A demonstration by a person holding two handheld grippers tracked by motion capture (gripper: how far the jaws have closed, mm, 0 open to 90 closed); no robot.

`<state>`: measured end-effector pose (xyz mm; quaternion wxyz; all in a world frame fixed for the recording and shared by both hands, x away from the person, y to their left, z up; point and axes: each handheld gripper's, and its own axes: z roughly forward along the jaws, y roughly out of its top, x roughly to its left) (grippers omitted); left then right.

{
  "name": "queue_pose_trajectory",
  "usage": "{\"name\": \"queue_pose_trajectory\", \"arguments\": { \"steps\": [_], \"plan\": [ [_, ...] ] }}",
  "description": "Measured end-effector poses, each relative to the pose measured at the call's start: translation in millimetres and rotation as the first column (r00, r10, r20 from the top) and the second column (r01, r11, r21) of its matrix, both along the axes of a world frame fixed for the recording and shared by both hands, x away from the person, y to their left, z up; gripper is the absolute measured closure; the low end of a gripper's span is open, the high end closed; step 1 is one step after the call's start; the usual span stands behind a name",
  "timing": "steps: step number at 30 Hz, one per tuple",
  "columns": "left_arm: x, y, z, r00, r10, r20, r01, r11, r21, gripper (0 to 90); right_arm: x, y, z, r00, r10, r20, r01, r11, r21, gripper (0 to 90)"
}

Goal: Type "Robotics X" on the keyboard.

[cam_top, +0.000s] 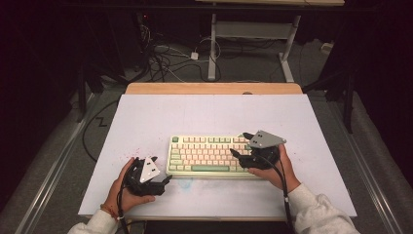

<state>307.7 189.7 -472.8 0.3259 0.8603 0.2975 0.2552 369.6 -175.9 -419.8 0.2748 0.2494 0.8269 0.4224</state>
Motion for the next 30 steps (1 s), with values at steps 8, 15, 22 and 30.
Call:
{"name": "queue_pose_trajectory", "arguments": {
  "steps": [8, 15, 22, 30],
  "plan": [
    [-0.4, -0.2, 1.4, 1.0, 0.003, 0.003, -0.003, 1.0, 0.006, 21.0, -13.6, -12.6, 0.5, 0.9986, -0.028, 0.044, 0.027, 0.9994, 0.022, 25.8],
    [1.0, 2.5, 4.3, 0.9996, 0.026, -0.01, -0.026, 0.9994, -0.025, 26.5, -25.6, -31.5, 0.6, 0.9964, -0.053, 0.067, 0.052, 0.9984, 0.024, 26.1],
    [0.0, 0.6, 8.5, 1.0, 0.002, -0.005, -0.002, 0.9994, -0.034, 32.9, -35.9, -49.0, -4.6, 0.9935, -0.087, 0.074, 0.085, 0.996, 0.028, 26.2],
    [1.5, -3.8, 9.5, 0.9984, -0.018, -0.054, 0.018, 0.9998, 0.004, 43.7, -47.1, -61.4, -16.0, 0.991, -0.106, 0.082, 0.106, 0.9943, -0.003, 26.1]
  ]
}}
